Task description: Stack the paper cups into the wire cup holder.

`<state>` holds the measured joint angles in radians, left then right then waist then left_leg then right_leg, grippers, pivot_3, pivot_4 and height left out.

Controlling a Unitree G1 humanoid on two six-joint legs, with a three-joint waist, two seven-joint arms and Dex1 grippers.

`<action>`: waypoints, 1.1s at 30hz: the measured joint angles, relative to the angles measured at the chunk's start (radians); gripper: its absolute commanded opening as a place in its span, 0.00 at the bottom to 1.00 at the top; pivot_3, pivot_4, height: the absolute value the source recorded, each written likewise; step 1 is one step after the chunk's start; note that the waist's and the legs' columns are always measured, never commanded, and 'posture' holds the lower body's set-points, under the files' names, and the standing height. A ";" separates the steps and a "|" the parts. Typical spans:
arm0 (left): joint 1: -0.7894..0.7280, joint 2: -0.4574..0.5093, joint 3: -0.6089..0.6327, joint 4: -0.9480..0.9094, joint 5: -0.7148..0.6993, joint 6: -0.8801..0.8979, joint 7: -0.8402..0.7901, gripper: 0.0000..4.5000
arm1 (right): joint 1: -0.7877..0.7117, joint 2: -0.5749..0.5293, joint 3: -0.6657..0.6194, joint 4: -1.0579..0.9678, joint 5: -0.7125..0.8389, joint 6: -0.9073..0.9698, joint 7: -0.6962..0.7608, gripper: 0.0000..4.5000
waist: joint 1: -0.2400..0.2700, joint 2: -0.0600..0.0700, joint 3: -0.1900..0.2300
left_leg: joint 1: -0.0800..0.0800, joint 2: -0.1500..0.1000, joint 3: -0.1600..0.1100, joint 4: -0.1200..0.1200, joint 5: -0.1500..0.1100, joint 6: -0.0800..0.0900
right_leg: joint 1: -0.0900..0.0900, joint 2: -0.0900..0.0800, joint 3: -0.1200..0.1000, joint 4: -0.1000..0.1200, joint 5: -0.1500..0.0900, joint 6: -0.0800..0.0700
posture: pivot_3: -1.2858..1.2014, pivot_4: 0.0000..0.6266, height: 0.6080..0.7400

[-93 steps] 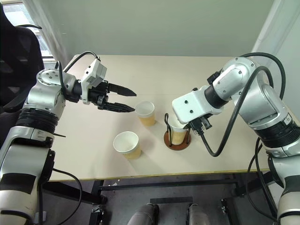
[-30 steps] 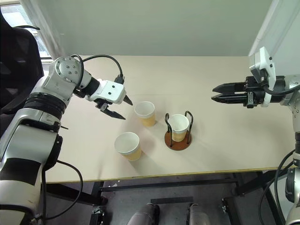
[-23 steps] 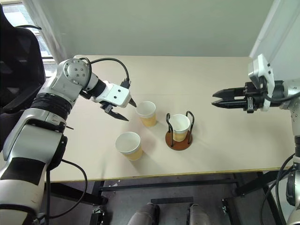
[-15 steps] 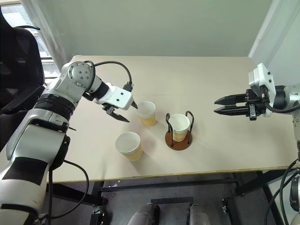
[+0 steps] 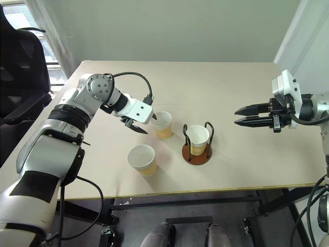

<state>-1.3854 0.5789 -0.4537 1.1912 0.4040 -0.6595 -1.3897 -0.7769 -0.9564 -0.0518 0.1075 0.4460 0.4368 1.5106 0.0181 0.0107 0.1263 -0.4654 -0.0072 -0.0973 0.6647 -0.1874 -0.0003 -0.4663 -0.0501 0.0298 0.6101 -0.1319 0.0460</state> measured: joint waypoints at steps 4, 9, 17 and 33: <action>0.000 -0.002 -0.006 0.009 0.013 -0.016 -0.020 0.60 | 0.000 0.000 0.000 0.000 -0.001 -0.001 0.000 0.27 | 0.000 0.000 0.000 | 0.000 0.000 0.000 0.000 0.000 0.000 | 0.000 0.000 0.000 0.000 0.000 0.000 | 0.52 0.24 1.00; 0.000 -0.001 -0.022 0.012 0.022 -0.037 -0.057 0.21 | 0.000 0.000 0.000 0.000 -0.002 -0.005 0.000 0.27 | 0.000 0.000 0.000 | 0.000 0.000 0.000 0.000 0.000 0.000 | 0.000 0.000 0.000 0.000 0.000 0.001 | 0.52 0.24 1.00; -0.010 0.003 -0.040 0.020 0.046 -0.056 -0.075 0.01 | 0.000 -0.001 0.002 0.002 -0.012 -0.018 -0.001 0.27 | -0.001 0.000 0.000 | 0.000 0.000 0.000 0.001 0.000 0.000 | 0.000 0.000 0.000 0.000 0.000 0.001 | 0.52 0.24 1.00; -0.279 -0.050 -0.015 0.078 -0.036 0.116 -0.192 0.01 | -0.022 -0.050 0.035 0.137 -0.077 -0.114 0.075 0.27 | 0.006 0.000 0.000 | -0.005 -0.002 0.000 0.001 -0.002 0.003 | -0.002 -0.003 0.000 -0.002 -0.001 0.003 | 0.52 0.24 1.00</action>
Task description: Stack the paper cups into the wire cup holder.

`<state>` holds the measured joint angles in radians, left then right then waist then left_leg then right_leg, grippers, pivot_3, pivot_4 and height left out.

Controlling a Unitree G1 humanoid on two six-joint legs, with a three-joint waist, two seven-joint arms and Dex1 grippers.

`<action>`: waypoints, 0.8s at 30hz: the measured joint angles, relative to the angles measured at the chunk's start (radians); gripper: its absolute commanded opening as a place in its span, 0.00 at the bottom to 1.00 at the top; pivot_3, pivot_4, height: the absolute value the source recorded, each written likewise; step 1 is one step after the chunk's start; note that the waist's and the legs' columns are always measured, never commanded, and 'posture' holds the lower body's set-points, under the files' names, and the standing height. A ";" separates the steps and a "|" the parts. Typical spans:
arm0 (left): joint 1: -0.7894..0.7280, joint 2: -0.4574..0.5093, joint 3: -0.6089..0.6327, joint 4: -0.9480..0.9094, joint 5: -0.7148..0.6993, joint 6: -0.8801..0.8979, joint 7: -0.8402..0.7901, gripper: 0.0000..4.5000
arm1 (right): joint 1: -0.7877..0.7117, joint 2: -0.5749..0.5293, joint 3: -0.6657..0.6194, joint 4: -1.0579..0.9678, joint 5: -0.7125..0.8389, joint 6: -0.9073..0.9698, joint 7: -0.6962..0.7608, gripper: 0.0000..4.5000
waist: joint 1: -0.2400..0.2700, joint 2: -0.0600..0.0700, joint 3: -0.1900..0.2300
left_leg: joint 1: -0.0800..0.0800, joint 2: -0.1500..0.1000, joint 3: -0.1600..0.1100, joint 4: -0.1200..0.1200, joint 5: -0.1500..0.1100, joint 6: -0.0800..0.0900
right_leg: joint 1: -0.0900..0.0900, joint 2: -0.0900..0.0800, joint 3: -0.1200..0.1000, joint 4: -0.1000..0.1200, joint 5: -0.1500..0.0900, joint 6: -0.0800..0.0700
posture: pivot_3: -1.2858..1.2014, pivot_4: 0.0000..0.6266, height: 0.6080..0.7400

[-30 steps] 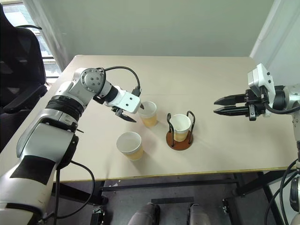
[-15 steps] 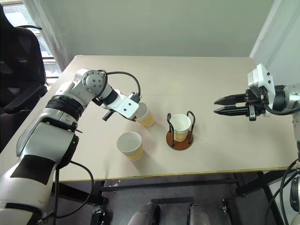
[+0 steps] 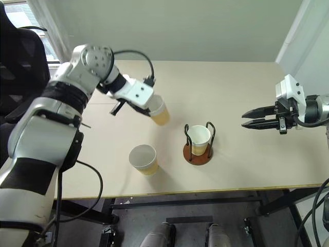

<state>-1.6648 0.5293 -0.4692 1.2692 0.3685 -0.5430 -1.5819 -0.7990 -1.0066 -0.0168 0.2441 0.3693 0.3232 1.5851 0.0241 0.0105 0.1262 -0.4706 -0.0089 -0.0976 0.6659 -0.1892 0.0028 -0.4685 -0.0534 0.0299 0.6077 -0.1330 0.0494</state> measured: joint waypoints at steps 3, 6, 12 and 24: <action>-0.066 -0.036 -0.005 0.005 -0.030 0.018 -0.001 0.01 | -0.014 -0.001 0.006 0.031 -0.015 -0.020 0.015 0.27 | 0.000 0.000 0.000 | 0.000 -0.001 0.001 0.000 -0.002 0.002 | 0.000 -0.001 0.001 0.000 -0.002 0.002 | 0.52 0.24 1.00; -0.094 -0.074 -0.033 0.008 -0.075 0.029 -0.001 0.01 | -0.017 -0.005 0.019 0.041 -0.020 -0.031 0.022 0.27 | 0.000 0.000 0.000 | 0.000 -0.001 0.003 0.000 -0.003 0.003 | 0.000 -0.002 0.002 0.000 -0.003 0.004 | 0.52 0.24 1.00; -0.105 -0.108 -0.133 -0.003 -0.230 0.090 -0.002 0.01 | -0.017 -0.026 0.035 0.047 -0.017 -0.038 0.025 0.27 | 0.000 0.001 0.000 | 0.000 -0.002 0.005 0.001 -0.005 0.005 | 0.000 -0.002 0.002 0.000 -0.003 0.008 | 0.52 0.24 1.00; -0.135 -0.004 -0.509 -0.331 -0.731 0.312 -0.003 0.01 | -0.013 -0.056 0.041 0.044 -0.001 -0.043 0.025 0.27 | 0.005 0.001 0.000 | 0.001 -0.002 0.005 0.008 -0.006 0.006 | 0.003 -0.003 0.002 0.002 -0.001 0.010 | 0.52 0.24 1.00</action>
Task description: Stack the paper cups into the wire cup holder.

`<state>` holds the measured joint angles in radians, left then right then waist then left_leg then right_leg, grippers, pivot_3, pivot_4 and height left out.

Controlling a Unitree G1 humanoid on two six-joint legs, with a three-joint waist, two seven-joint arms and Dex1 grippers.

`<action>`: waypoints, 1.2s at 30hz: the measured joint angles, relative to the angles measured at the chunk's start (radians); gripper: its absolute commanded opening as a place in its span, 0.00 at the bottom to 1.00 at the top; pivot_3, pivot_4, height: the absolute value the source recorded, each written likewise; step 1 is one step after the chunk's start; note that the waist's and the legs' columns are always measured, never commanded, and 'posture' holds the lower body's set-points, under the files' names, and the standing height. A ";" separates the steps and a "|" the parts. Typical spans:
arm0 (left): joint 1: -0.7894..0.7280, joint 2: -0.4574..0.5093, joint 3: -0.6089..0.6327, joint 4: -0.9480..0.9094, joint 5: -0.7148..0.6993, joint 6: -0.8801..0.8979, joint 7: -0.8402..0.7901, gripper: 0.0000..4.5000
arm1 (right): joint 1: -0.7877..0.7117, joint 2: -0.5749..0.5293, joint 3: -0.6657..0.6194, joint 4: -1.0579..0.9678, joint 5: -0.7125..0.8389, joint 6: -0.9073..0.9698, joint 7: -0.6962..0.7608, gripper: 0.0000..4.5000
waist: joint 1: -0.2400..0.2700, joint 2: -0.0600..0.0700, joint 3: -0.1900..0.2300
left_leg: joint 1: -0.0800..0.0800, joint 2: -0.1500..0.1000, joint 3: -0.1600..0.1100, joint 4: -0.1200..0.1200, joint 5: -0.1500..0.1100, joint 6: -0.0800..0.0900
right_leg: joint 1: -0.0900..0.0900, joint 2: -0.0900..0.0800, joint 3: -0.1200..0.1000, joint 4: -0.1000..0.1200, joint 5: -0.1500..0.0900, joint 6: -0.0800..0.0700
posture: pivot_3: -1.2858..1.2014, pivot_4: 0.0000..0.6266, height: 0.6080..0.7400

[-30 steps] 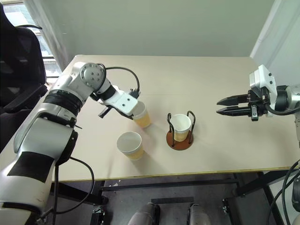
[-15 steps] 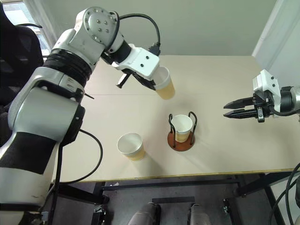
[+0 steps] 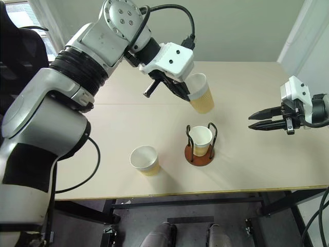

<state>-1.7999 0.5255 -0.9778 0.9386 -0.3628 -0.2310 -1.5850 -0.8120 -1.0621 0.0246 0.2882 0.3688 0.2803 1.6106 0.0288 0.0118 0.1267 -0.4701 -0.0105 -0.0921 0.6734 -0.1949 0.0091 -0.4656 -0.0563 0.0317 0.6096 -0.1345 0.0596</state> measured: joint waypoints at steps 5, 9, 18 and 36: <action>-0.010 0.052 -0.131 -0.080 -0.083 0.007 0.000 0.01 | 0.009 -0.005 0.000 -0.007 0.001 0.000 0.000 0.27 | 0.000 0.000 0.000 | 0.001 0.000 -0.001 0.003 0.000 0.000 | 0.003 0.000 0.000 0.000 0.000 0.001 | 0.52 0.24 1.00; -0.010 0.082 -0.213 -0.103 -0.114 -0.011 0.000 0.01 | 0.022 -0.006 -0.001 -0.010 0.001 0.000 0.000 0.27 | 0.000 0.001 0.000 | 0.001 0.000 -0.002 0.007 0.000 0.000 | 0.004 0.000 0.000 0.000 0.001 0.000 | 0.52 0.24 1.00; -0.011 0.074 -0.264 -0.140 -0.177 -0.013 0.000 0.01 | 0.033 -0.021 -0.001 -0.025 0.002 0.009 0.000 0.27 | 0.003 0.001 0.000 | 0.000 -0.001 -0.002 0.008 -0.001 0.001 | 0.006 0.000 -0.001 -0.001 0.001 0.000 | 0.52 0.24 1.00; -0.011 0.035 -0.278 -0.068 -0.093 -0.127 0.000 0.01 | 0.055 -0.028 -0.013 -0.062 0.003 0.023 -0.003 0.27 | 0.003 0.001 0.000 | 0.000 -0.001 -0.002 0.008 -0.001 0.000 | 0.006 0.000 -0.001 -0.002 0.000 0.001 | 0.52 0.24 1.00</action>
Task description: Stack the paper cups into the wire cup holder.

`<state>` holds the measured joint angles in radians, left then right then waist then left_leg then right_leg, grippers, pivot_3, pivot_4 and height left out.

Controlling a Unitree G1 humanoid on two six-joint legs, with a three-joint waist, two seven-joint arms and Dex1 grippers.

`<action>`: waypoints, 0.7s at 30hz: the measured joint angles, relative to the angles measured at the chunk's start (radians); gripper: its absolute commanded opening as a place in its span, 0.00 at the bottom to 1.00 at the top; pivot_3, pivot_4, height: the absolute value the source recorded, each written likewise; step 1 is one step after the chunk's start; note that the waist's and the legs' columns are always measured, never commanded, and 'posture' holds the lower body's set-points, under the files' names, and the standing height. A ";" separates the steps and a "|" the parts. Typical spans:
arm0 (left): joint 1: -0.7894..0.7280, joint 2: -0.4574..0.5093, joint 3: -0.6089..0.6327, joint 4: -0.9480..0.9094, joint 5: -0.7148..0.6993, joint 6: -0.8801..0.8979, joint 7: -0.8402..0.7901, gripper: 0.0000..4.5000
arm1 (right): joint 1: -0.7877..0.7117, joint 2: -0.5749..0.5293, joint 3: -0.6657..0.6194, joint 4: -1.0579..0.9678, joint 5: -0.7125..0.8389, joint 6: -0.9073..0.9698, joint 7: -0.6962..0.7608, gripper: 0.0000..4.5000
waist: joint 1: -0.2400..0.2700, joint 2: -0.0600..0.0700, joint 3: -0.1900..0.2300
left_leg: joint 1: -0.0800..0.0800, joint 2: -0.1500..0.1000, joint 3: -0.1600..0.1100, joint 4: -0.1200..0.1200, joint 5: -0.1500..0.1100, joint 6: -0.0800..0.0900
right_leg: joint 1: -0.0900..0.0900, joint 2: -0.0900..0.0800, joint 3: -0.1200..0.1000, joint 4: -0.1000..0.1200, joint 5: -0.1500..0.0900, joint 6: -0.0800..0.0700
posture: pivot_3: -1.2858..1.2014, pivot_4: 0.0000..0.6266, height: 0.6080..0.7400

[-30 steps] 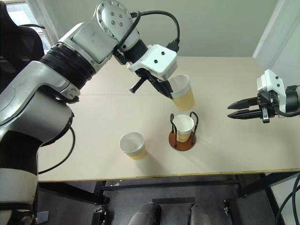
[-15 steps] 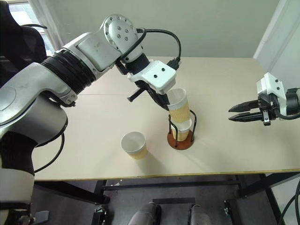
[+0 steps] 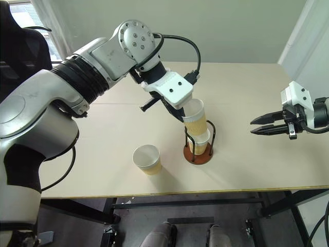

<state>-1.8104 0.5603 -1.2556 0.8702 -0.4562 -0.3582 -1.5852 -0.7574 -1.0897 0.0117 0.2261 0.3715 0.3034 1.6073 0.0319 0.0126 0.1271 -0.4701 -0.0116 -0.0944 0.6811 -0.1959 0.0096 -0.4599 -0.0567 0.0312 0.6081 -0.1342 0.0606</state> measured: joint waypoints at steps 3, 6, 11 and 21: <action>0.000 -0.005 0.000 0.003 0.009 -0.008 0.000 0.01 | 0.002 0.000 0.000 -0.002 0.000 0.000 0.000 0.27 | 0.000 0.000 0.000 | 0.000 0.000 0.000 0.000 0.000 0.000 | 0.000 0.000 0.000 0.000 0.000 0.000 | 0.52 0.24 1.00; 0.001 -0.012 0.000 0.004 0.016 -0.009 0.000 0.01 | 0.008 0.000 -0.001 -0.005 0.000 0.003 0.000 0.27 | 0.000 0.000 0.000 | 0.000 0.000 0.000 0.000 0.000 0.000 | 0.000 0.000 0.000 0.000 0.000 0.000 | 0.52 0.24 1.00; 0.001 -0.021 0.000 0.008 0.027 -0.020 0.000 0.29 | 0.018 -0.001 -0.001 -0.010 0.000 0.003 0.000 0.27 | 0.000 0.000 0.000 | 0.000 0.000 0.000 0.000 -0.001 0.000 | 0.000 0.000 0.000 0.000 -0.001 0.001 | 0.52 0.24 1.00; 0.004 -0.021 0.021 0.003 0.028 -0.039 0.000 0.99 | 0.026 -0.006 -0.001 -0.018 -0.001 0.009 0.000 0.27 | 0.000 0.000 0.000 | 0.000 0.000 0.000 0.000 -0.002 0.000 | 0.000 0.000 0.000 -0.001 -0.001 0.001 | 0.52 0.24 1.00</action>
<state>-1.8067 0.5391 -1.2345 0.8732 -0.4277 -0.3976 -1.5852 -0.7315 -1.0955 0.0110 0.2077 0.3700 0.3120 1.6073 0.0323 0.0126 0.1271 -0.4705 -0.0117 -0.0943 0.6810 -0.1976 0.0095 -0.4599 -0.0567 0.0312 0.6074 -0.1349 0.0617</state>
